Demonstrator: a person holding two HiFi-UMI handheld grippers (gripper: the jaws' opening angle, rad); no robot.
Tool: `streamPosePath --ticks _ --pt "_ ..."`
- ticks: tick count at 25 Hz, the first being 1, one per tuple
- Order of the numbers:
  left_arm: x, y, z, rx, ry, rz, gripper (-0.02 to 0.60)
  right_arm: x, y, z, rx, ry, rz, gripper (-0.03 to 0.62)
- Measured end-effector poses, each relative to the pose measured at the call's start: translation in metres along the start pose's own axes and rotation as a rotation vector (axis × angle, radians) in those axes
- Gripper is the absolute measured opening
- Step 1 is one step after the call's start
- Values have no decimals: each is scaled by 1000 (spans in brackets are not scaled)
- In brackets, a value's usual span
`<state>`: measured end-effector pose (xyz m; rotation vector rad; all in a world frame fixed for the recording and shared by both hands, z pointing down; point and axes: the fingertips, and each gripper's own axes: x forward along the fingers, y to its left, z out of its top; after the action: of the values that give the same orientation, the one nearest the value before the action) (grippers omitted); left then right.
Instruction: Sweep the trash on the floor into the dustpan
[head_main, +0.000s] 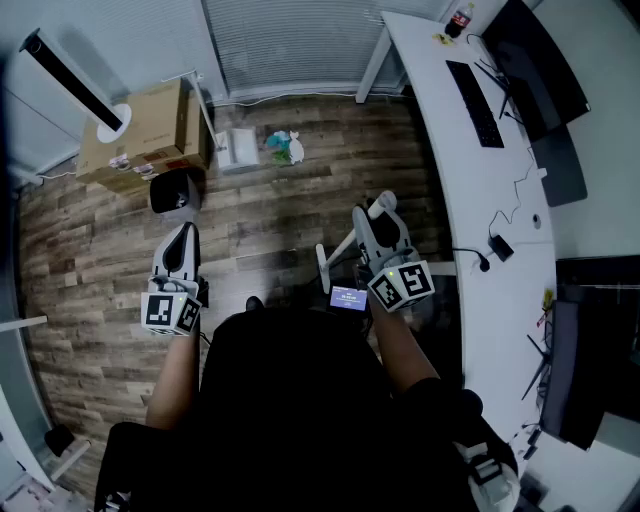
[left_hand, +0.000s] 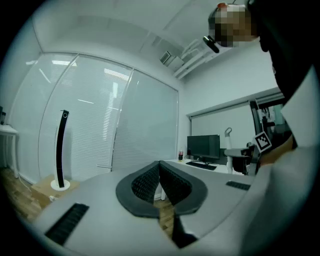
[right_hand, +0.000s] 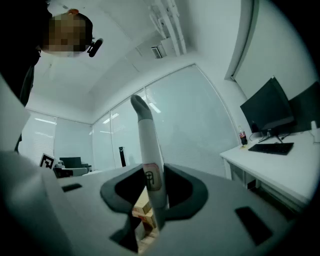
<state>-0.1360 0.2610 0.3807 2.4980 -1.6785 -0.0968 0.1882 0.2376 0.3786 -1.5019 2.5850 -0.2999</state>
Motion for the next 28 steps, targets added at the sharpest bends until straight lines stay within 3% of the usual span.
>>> streamPosePath --ticks 5,15,19,28 --pt "-11 1 6 21 -28 -5 -5 -14 11 -1 -35 23 11 110" --pt "-18 -23 0 3 -4 -49 -5 -38 14 7 -41 11 11 110" --pt "-26 -33 3 39 3 -61 -5 -41 10 9 -44 4 11 109" --pt "-34 -47 -3 44 14 -41 -5 -45 8 0 -23 12 49 109"
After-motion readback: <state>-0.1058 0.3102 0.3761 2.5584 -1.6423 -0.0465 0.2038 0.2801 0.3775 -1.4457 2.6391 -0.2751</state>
